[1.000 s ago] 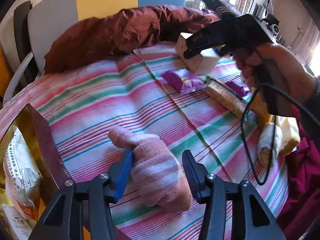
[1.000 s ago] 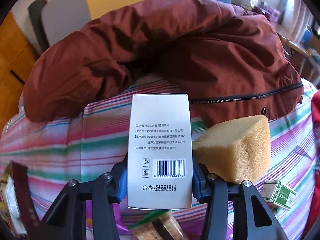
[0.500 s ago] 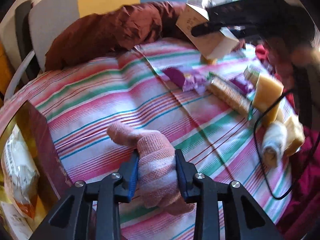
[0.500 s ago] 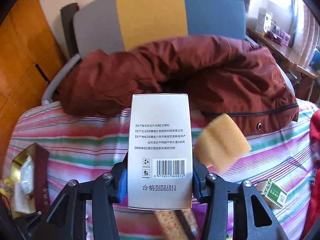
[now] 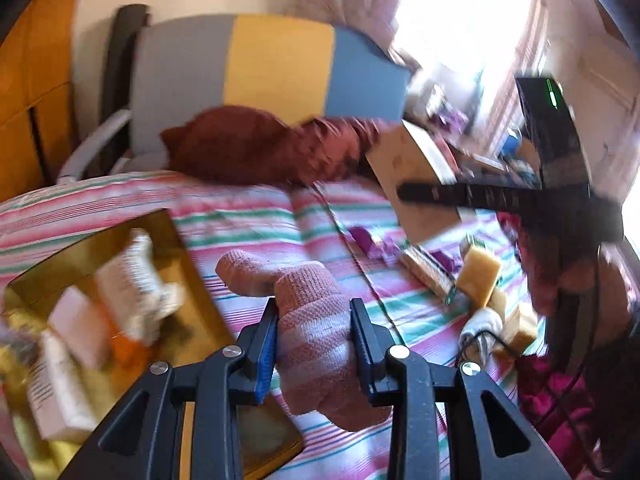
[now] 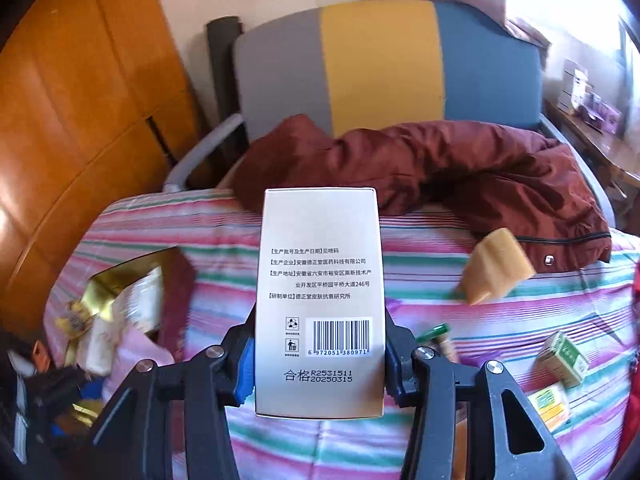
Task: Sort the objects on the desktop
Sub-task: 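Carry both items to the gold tray and release them inside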
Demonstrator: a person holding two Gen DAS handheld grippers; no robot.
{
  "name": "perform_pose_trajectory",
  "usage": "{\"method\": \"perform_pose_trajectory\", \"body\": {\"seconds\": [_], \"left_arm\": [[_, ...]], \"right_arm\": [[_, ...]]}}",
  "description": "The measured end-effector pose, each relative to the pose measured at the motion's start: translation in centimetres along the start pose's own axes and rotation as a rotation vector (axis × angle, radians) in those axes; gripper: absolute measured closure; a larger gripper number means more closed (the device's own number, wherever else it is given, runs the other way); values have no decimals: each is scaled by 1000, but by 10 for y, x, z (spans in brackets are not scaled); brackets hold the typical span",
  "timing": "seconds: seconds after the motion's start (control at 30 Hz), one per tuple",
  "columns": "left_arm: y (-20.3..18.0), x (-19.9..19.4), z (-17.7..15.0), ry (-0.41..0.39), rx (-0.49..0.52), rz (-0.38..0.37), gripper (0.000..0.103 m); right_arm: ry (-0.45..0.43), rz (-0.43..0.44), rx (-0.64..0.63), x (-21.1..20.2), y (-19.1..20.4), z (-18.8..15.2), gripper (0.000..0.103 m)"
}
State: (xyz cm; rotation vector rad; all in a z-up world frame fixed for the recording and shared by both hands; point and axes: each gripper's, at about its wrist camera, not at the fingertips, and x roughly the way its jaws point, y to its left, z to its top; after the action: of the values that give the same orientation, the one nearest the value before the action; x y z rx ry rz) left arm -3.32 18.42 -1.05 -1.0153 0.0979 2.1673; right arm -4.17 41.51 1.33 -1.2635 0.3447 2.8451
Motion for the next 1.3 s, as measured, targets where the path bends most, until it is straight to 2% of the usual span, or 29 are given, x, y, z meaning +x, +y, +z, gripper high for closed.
{"method": "perform_pose_trajectory", "body": {"seconds": [0.23,0.37,0.53,0.67,0.77,0.87,1.0,1.07,1.2,1.3], "left_arm": [[64,-66,-22,-85,-143,141,70],[103,-92,-49,-79,-210,256,70],[145,-98,-83,-31,-287,369,69],[162,-78,-94,17,-293,435,69],[169,-74,-100,16,-337,440,61],[169,-78,-102,-11,-347,457,50],[170,-83,-104,-28,-355,466,48],[169,-89,-105,-42,-371,471,48],[161,-101,-100,-73,-364,492,48],[151,-110,-94,-107,-350,479,48]], "right_arm": [[10,133,-94,-6,67,-15,53],[38,214,-167,-3,114,-26,53],[74,287,-206,12,160,-36,53],[96,330,-222,28,198,-37,51],[114,378,-221,36,218,-40,45],[132,377,-234,39,226,-45,41],[166,356,-233,44,224,-59,40],[176,344,-226,45,219,-68,36],[168,304,-232,39,207,-81,34],[159,289,-228,31,198,-89,32]]}}
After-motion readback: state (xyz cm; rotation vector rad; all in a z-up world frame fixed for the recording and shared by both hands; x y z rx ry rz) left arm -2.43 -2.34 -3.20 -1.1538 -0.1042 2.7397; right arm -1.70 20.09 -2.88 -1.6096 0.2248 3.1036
